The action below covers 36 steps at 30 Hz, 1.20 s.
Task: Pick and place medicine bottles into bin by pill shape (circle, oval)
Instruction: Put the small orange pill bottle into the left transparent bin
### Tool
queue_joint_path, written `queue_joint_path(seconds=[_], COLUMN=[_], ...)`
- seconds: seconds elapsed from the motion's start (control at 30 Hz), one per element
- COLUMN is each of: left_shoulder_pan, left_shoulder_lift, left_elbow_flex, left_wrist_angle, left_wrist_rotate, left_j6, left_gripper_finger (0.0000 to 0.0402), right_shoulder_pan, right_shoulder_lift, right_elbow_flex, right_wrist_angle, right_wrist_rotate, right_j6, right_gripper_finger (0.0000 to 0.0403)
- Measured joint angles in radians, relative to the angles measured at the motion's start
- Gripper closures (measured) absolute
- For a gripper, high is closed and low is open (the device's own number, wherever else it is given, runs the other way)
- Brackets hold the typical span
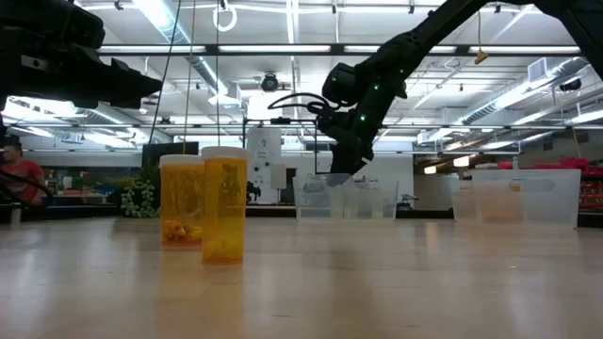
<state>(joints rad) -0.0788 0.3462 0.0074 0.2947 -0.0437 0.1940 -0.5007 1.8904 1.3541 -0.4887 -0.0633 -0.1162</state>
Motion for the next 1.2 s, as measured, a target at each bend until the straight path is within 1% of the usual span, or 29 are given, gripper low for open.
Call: queue_joint_path(seconds=[0.17, 0.3, 0.77, 0.9, 1.07, 1.2], left_shoulder_pan=[0.0, 0.0, 0.0, 0.0, 0.0, 0.0], left_shoulder_lift=[0.0, 0.0, 0.0, 0.0, 0.0, 0.0], left_elbow_flex=[0.0, 0.0, 0.0, 0.0, 0.0, 0.0], left_wrist_angle=[0.0, 0.0, 0.0, 0.0, 0.0, 0.0], left_wrist_rotate=[0.0, 0.0, 0.0, 0.0, 0.0, 0.0], left_j6=[0.0, 0.0, 0.0, 0.0, 0.0, 0.0], left_gripper_finger=[0.0294, 0.0294, 0.0294, 0.0294, 0.0294, 0.0294], right_shoulder_pan=[0.007, 0.038, 0.215, 0.258, 0.325, 0.372], right_shoulder_lift=[-0.001, -0.003, -0.003, -0.003, -0.002, -0.002], right_elbow_flex=[0.09, 0.15, 0.256, 0.305, 0.376, 0.428], right_wrist_angle=[-0.086, -0.1, -0.107, -0.161, -0.245, -0.292], right_wrist_rotate=[0.004, 0.013, 0.012, 0.017, 0.065, 0.078], right_j6=[0.0, -0.003, -0.003, 0.017, 0.038, 0.065], right_gripper_finger=[0.0209, 0.0209, 0.0209, 0.0209, 0.0209, 0.0209])
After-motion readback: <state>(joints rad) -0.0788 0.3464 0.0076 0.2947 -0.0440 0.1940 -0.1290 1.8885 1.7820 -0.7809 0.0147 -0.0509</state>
